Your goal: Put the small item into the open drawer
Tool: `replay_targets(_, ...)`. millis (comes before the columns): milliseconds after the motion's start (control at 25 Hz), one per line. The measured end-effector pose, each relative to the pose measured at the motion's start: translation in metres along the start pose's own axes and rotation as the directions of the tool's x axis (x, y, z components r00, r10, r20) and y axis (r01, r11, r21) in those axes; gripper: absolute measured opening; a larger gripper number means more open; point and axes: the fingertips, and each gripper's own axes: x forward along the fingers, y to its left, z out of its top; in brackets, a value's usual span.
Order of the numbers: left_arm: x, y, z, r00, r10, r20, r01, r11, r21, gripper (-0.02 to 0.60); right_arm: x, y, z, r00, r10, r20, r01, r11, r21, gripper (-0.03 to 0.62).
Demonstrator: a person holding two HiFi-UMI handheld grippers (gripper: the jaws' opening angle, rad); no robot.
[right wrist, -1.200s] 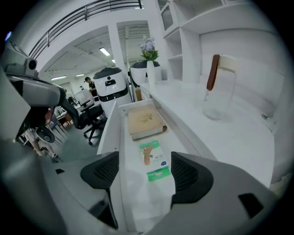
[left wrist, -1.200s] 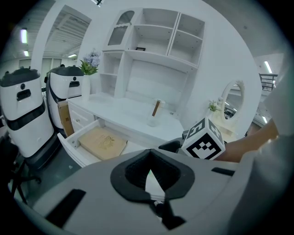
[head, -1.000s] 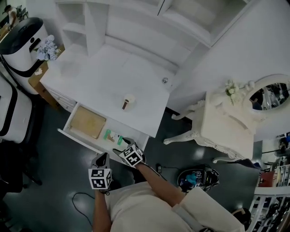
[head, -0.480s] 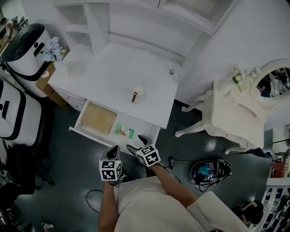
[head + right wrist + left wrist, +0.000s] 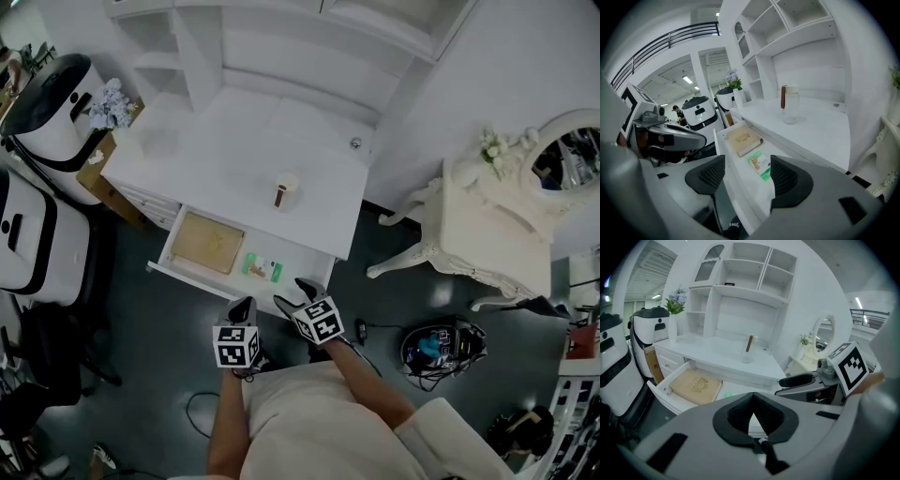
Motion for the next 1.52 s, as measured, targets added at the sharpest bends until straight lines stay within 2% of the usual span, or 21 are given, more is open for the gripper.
replay_targets(520, 0.005, -0.009, -0.004, 1.0, 0.007, -0.004, -0.007, 1.0, 0.003, 0.015, 0.002, 0.011, -0.011, 0.999, 0.025, -0.021, -0.025, 0.999, -0.033, 0.186)
replay_targets(960, 0.005, -0.012, -0.008, 1.0, 0.004, -0.014, -0.004, 1.0, 0.006, 0.015, -0.003, 0.001, -0.017, 1.0, -0.018, -0.007, 0.018, 0.999, 0.028, 0.043)
replay_targets(1360, 0.008, -0.019, -0.01, 1.0, -0.005, -0.018, 0.005, 1.0, 0.015, 0.015, -0.005, -0.002, -0.022, 1.0, -0.005, -0.003, 0.005, 0.998, 0.059, 0.025)
replay_targets(1520, 0.009, -0.016, -0.014, 1.0, 0.012, -0.021, -0.012, 1.0, 0.014, 0.015, -0.006, -0.005, -0.025, 1.0, -0.012, -0.013, 0.013, 0.998, 0.062, 0.025)
